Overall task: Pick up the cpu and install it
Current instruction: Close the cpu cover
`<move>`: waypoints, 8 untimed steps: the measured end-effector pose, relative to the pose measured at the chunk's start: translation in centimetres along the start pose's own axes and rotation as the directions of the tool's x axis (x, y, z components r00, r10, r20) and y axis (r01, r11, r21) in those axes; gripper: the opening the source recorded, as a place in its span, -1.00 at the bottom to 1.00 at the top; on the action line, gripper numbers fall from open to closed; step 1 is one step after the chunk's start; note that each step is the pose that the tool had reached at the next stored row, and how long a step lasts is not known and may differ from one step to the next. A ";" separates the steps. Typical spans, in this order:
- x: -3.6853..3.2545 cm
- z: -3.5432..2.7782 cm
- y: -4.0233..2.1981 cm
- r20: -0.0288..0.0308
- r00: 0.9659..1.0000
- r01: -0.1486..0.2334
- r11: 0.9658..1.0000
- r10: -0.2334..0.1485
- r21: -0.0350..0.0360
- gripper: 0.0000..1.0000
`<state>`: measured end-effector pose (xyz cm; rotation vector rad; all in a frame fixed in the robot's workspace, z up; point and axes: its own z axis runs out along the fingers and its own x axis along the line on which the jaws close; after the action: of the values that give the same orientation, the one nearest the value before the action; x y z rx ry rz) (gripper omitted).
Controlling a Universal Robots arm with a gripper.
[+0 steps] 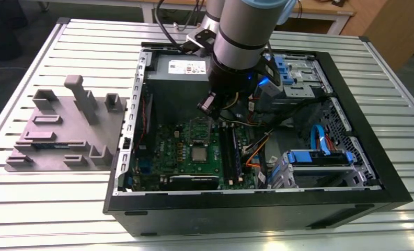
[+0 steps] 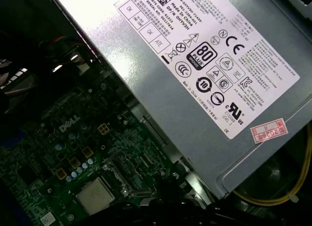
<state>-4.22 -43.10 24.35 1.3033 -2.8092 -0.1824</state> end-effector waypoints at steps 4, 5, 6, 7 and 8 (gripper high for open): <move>0.08 -0.10 -0.06 0.004 1.000 0.004 1.000 -0.004 -0.004 -0.80; 0.10 -0.12 -0.07 0.005 1.000 0.006 1.000 -0.006 -0.005 -0.80; 0.13 -0.15 -0.09 0.007 1.000 0.007 1.000 -0.007 -0.006 -0.80; 0.16 -0.17 -0.11 0.008 1.000 0.008 1.000 -0.008 -0.007 -0.80; 0.19 -0.19 -0.14 0.008 1.000 0.010 1.000 -0.009 -0.008 -0.80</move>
<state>-4.22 -43.35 24.53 1.3176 -2.8066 -0.1997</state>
